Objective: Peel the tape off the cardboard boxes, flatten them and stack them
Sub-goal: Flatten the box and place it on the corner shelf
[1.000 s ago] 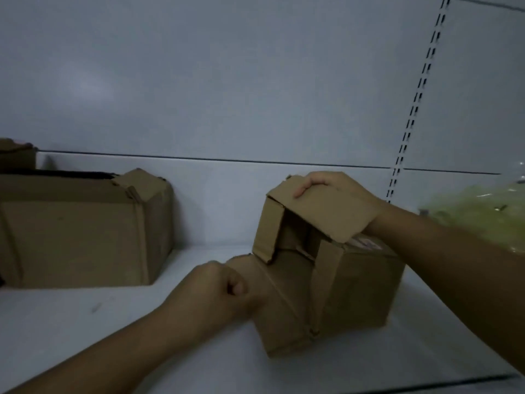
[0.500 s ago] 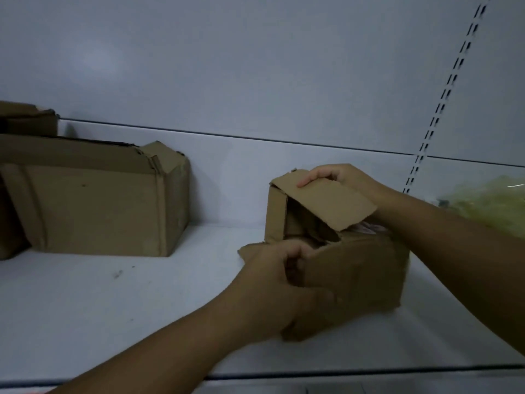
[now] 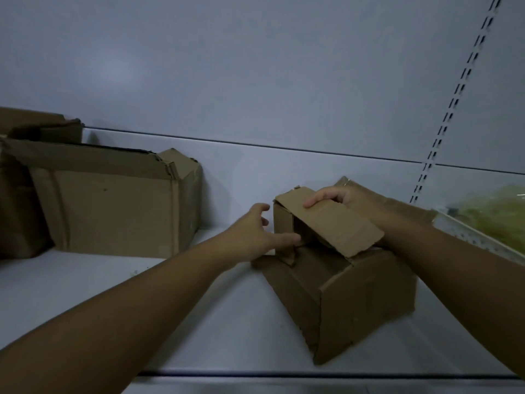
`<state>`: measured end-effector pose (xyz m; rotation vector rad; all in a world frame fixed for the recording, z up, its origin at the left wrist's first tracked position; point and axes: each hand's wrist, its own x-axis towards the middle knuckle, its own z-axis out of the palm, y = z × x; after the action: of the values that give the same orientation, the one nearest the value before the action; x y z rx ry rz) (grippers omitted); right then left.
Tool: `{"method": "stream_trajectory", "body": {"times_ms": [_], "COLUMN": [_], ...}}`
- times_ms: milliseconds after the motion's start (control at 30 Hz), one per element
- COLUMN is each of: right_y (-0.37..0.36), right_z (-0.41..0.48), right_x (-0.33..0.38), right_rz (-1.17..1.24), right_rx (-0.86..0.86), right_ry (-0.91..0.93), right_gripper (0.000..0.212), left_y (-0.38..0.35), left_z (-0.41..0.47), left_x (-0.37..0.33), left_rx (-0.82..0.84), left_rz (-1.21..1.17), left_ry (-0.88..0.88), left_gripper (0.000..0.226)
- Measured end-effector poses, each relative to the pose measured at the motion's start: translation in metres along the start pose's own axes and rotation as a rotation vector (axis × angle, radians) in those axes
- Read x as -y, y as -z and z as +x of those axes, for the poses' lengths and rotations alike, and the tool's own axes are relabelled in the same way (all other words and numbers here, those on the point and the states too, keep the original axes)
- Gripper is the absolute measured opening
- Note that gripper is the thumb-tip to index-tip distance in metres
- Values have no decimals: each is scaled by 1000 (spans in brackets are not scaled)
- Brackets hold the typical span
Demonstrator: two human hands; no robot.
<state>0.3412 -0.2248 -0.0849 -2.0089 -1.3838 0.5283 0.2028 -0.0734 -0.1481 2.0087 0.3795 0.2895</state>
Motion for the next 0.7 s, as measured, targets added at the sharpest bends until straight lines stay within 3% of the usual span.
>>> {"method": "stream_trajectory", "body": {"times_ms": [67,167,300,367,433,500,567,633,700], "right_y": [-2,-11,-15,-23,-34,-52,-74,-90,-95], "right_z": [-3,-14,-42,-58,-64,-59,-51,-46,-46], "right_x": [-3,1,5,3,-6,-18,-33,-43,-50], "right_rz": [14,51,-285,-509,-600,-681,-727,-696,-657], "right_rx": [-60,-228,-250,-321,-264,-57,117,92,26], "right_ry": [1,16,92,75,31,-39,-89,-58,-16], "right_gripper": [34,31,66,56,53,57,62,65,63], "left_y": [-10,-18,4,17,28,36,42,46,41], "left_z": [14,25,16,7,-2,-8,-8,-9,-16], "left_x": [-5,-5,9,20,27,28,29,29,19], "left_rx": [64,41,53,87,89,38,-156,-414,-458], "left_rz": [-1,-113,-217,-331,-479,-573,-511,-247,25], "left_ry": [7,4,53,97,183,286,278,168,-59], "left_gripper": [97,69,53,52,43,32,31,43,42]}}
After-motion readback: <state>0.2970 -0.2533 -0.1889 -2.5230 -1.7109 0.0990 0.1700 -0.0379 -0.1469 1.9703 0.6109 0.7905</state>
